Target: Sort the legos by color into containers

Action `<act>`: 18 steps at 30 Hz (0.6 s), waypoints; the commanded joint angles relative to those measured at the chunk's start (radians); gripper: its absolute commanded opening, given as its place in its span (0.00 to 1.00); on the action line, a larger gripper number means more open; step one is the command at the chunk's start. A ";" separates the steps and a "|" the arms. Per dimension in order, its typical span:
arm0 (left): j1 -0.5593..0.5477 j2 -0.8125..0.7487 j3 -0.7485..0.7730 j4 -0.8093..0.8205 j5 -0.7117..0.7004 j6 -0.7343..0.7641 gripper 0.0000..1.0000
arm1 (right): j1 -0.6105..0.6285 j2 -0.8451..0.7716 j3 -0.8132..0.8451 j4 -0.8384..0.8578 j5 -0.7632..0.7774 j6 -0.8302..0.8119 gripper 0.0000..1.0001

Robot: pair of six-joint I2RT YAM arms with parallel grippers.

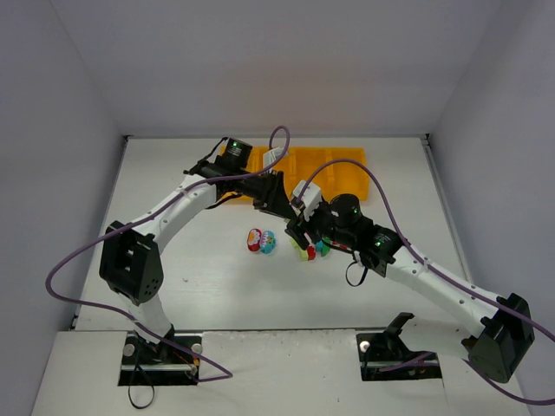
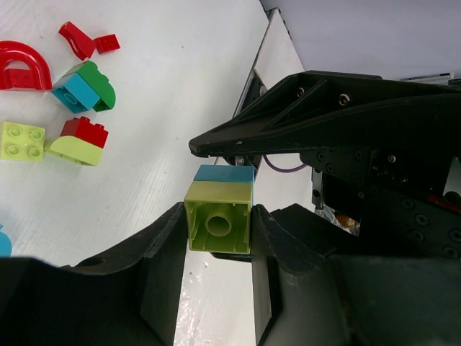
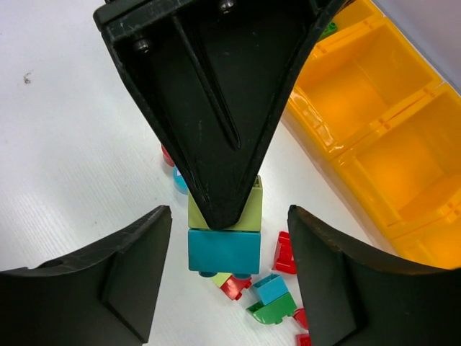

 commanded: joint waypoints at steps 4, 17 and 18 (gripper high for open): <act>0.015 -0.049 0.054 -0.017 0.013 0.052 0.00 | -0.006 -0.002 0.007 0.058 0.025 -0.008 0.57; 0.029 -0.049 0.068 -0.030 0.004 0.057 0.00 | -0.006 0.011 -0.006 0.058 0.028 -0.009 0.53; 0.029 -0.050 0.070 -0.030 0.004 0.055 0.00 | -0.006 0.012 -0.006 0.058 0.027 -0.009 0.53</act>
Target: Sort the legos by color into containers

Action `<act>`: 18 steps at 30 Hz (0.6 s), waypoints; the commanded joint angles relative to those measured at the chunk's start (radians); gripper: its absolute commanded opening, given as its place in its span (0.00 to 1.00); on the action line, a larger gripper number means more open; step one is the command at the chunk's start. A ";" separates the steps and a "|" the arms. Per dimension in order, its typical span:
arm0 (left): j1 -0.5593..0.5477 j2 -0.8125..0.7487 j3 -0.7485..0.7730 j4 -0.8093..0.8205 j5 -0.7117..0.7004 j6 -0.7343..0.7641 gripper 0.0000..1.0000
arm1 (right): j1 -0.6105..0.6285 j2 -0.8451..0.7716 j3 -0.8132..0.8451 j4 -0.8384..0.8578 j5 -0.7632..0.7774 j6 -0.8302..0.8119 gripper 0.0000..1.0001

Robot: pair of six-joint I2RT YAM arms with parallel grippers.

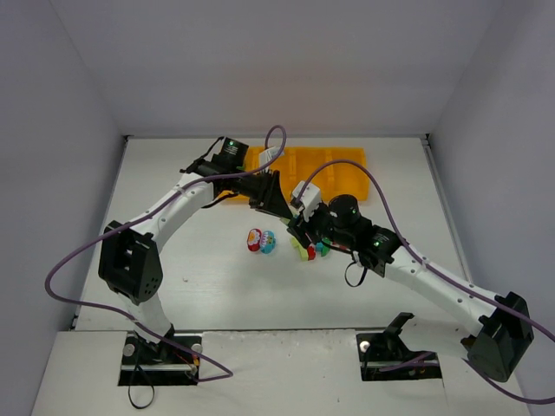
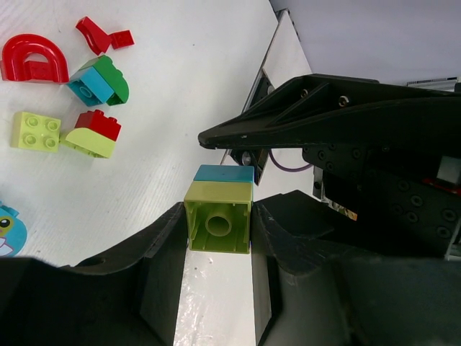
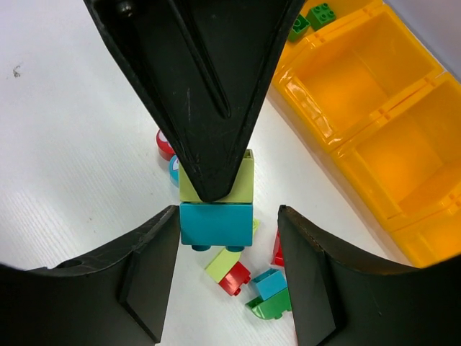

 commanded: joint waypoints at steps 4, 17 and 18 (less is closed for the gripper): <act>0.008 -0.050 0.068 0.016 0.014 0.016 0.00 | -0.006 0.008 -0.002 0.058 0.011 -0.011 0.52; 0.008 -0.050 0.059 0.012 0.016 0.019 0.00 | -0.006 0.013 0.006 0.066 0.031 -0.012 0.48; 0.008 -0.050 0.059 0.010 0.016 0.020 0.00 | -0.006 0.015 0.006 0.067 0.032 -0.012 0.48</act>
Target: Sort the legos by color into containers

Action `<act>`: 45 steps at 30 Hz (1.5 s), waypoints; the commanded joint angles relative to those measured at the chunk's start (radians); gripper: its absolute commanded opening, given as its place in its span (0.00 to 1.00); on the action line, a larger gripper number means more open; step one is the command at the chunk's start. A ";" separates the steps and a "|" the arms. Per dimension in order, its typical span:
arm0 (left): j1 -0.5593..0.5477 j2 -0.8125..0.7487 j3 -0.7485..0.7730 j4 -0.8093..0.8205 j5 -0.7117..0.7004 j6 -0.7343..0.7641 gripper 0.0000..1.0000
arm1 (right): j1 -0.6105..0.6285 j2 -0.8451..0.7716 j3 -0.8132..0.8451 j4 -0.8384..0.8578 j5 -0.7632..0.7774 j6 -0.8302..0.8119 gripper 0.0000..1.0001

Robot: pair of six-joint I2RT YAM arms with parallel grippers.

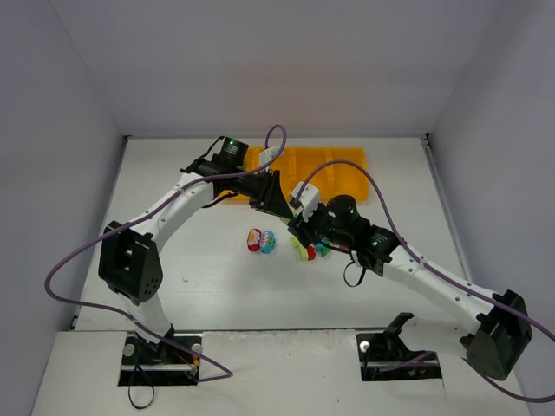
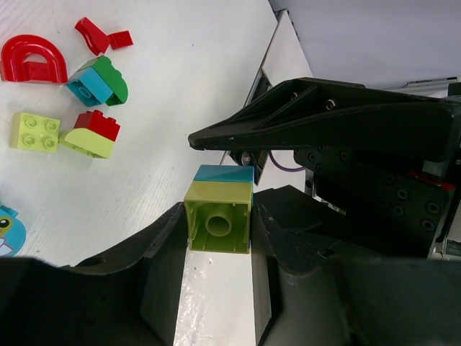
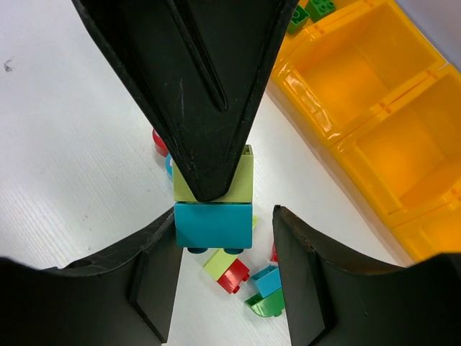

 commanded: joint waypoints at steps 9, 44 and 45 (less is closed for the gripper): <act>0.007 -0.049 0.038 0.015 0.018 0.022 0.00 | -0.006 0.002 0.018 0.081 0.038 -0.008 0.47; 0.057 -0.041 0.041 -0.025 0.025 0.039 0.00 | -0.012 -0.039 -0.048 0.087 0.070 -0.025 0.00; 0.059 -0.039 0.043 -0.025 0.025 0.039 0.00 | -0.012 -0.039 -0.049 0.087 0.071 -0.025 0.00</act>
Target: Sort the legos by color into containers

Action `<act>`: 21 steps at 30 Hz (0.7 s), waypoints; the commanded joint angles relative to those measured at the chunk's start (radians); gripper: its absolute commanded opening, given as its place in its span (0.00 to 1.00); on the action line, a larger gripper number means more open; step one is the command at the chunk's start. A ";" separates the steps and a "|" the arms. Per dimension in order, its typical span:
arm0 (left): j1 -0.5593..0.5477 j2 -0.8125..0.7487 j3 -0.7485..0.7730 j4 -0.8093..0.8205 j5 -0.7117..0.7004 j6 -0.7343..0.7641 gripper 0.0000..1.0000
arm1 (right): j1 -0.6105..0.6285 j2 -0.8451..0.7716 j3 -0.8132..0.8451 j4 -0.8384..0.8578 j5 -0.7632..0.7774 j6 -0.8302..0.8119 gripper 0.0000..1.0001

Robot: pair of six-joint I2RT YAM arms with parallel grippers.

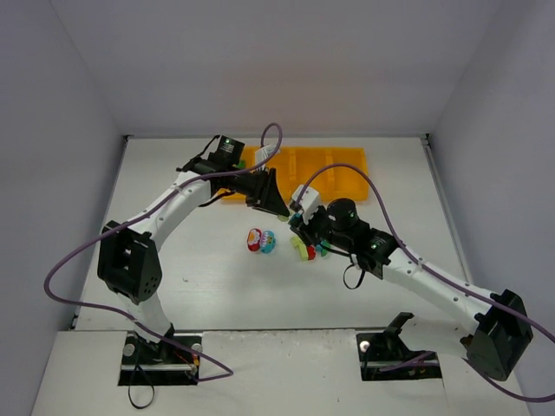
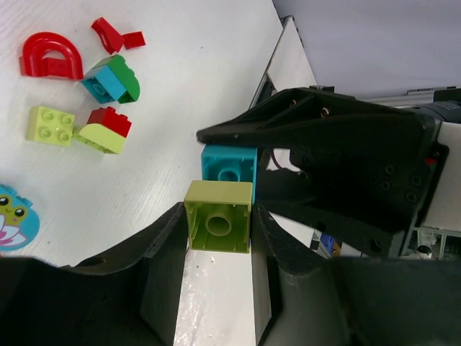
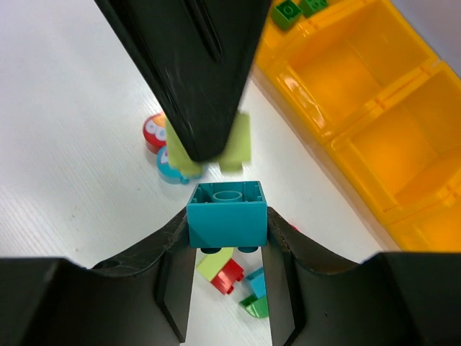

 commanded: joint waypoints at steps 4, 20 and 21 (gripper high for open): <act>0.040 -0.036 0.058 -0.025 0.028 0.034 0.00 | -0.014 -0.046 -0.019 0.025 0.062 -0.007 0.00; 0.051 0.016 0.155 -0.071 -0.084 0.037 0.00 | -0.060 -0.035 -0.010 0.013 0.106 0.092 0.00; 0.051 0.022 0.164 -0.073 -0.107 0.038 0.00 | -0.068 -0.031 -0.014 0.013 0.114 0.103 0.00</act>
